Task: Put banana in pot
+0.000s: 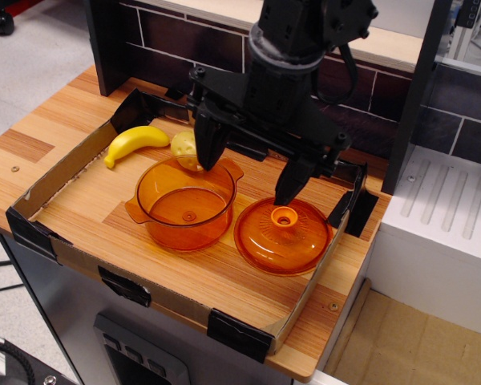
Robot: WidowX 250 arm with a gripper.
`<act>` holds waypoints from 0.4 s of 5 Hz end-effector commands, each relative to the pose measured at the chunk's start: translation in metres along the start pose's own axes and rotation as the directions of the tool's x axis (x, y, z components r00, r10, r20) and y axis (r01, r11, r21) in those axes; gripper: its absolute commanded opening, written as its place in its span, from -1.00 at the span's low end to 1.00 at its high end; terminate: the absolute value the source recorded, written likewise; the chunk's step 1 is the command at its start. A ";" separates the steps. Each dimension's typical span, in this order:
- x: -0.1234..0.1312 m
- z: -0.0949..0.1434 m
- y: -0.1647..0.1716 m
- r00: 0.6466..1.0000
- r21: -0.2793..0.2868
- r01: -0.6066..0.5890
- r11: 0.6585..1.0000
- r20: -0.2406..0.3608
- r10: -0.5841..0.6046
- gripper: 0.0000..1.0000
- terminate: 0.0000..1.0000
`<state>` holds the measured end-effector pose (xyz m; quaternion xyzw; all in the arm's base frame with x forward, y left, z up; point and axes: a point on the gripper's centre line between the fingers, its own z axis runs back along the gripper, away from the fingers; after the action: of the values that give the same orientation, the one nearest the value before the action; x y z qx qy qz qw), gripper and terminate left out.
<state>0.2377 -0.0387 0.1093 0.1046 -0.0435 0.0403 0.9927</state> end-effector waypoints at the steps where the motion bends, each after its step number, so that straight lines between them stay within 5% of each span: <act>1: 0.000 0.000 0.000 1.000 0.000 0.000 1.000 0.000 0.000 1.00 -1.00; 2: 0.023 -0.002 0.031 0.994 -0.029 0.110 0.993 0.002 -0.110 1.00 -1.00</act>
<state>0.2523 -0.0061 0.1072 0.0907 -0.0168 -0.0230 0.9955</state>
